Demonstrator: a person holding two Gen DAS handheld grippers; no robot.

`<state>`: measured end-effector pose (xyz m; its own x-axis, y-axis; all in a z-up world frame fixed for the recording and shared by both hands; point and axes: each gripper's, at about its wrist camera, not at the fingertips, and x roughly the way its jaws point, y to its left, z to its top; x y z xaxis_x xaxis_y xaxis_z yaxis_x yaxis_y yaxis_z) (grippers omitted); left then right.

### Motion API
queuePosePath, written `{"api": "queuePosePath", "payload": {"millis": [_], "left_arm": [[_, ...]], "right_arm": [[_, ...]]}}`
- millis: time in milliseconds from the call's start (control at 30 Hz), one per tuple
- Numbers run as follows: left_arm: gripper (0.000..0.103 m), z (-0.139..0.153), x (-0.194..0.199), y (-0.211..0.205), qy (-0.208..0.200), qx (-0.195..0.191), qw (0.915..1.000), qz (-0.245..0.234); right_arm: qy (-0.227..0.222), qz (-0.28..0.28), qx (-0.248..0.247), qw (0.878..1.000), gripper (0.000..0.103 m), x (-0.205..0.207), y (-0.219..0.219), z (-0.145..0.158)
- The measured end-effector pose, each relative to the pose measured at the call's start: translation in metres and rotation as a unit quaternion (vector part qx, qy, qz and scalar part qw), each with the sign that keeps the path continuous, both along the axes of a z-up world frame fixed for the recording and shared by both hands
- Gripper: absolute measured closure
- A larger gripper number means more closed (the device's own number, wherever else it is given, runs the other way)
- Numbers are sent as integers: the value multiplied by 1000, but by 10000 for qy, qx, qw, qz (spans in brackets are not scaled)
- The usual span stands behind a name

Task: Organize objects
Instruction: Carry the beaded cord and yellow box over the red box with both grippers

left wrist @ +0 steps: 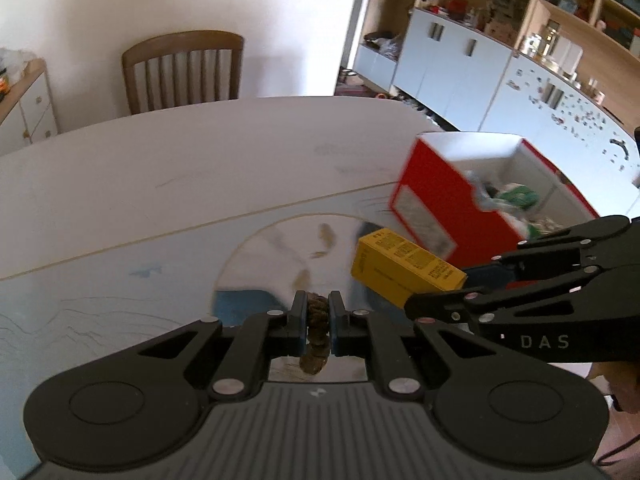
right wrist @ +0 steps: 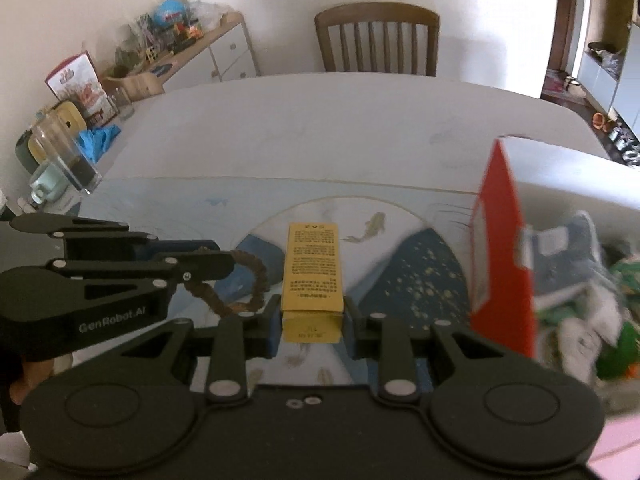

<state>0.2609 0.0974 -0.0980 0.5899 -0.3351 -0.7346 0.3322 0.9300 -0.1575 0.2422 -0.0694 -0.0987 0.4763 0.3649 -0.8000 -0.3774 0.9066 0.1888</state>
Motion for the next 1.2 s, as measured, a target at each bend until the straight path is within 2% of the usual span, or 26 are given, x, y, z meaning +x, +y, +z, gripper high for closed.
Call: {"api": "queuePosePath", "payload": {"millis": [267,567,1067,1200], "left_arm": [[93,36,-22,-41,-363,-50,9990,-262],[93,68,-24,-105,-796,-68,9949,-609],[93,69,-5,-224,-830,150,9893,-1188],[93,68,7,-248,-818,45,9887,-1254]], "right_arm": [[-300,-189,84,9993,75,-23,-39,26],[-587,-598,58,9965,75,-30,-99,42],[-802,-1330,-303,9874,75,-22,-211,40],[-832,-1434,-450,9851,75,-12,-234,38]]}}
